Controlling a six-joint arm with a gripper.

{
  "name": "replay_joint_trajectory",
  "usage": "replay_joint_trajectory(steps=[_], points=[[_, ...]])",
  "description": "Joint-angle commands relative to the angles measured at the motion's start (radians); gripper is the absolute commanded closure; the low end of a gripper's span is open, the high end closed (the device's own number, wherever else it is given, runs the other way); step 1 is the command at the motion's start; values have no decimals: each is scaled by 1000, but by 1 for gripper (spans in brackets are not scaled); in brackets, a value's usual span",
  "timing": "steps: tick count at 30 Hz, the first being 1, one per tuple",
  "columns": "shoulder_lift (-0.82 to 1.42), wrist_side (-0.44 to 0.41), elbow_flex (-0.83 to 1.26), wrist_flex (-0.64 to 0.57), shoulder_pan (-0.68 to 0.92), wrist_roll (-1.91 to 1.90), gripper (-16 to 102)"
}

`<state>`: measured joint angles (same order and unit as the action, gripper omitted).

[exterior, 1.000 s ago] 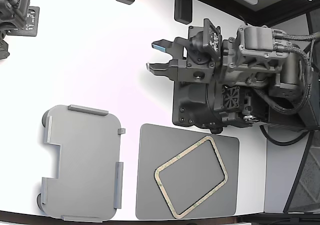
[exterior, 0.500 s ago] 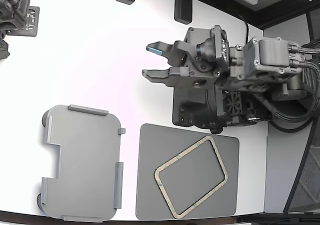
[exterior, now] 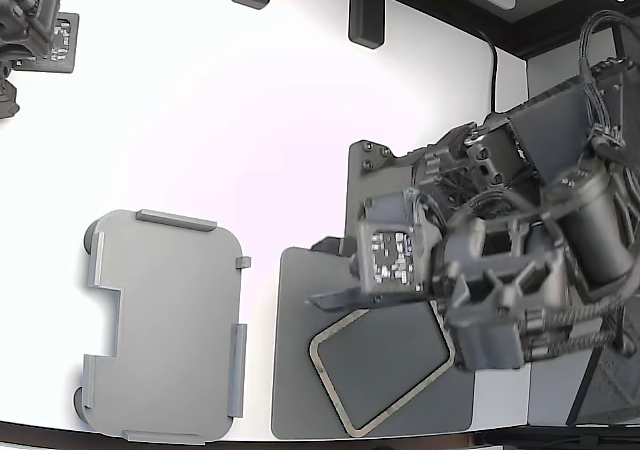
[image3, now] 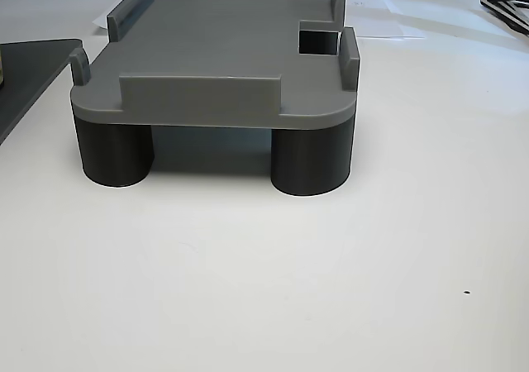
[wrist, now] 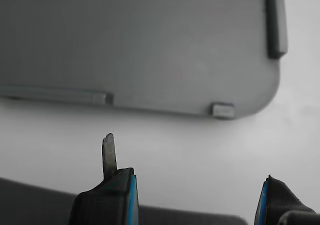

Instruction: Move top rectangular frame to the holder.

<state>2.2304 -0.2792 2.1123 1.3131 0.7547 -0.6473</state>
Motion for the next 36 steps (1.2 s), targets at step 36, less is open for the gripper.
replay_joint_trajectory(steps=[36], points=[[-367, 187, -23, 80, 351, -29, -10]])
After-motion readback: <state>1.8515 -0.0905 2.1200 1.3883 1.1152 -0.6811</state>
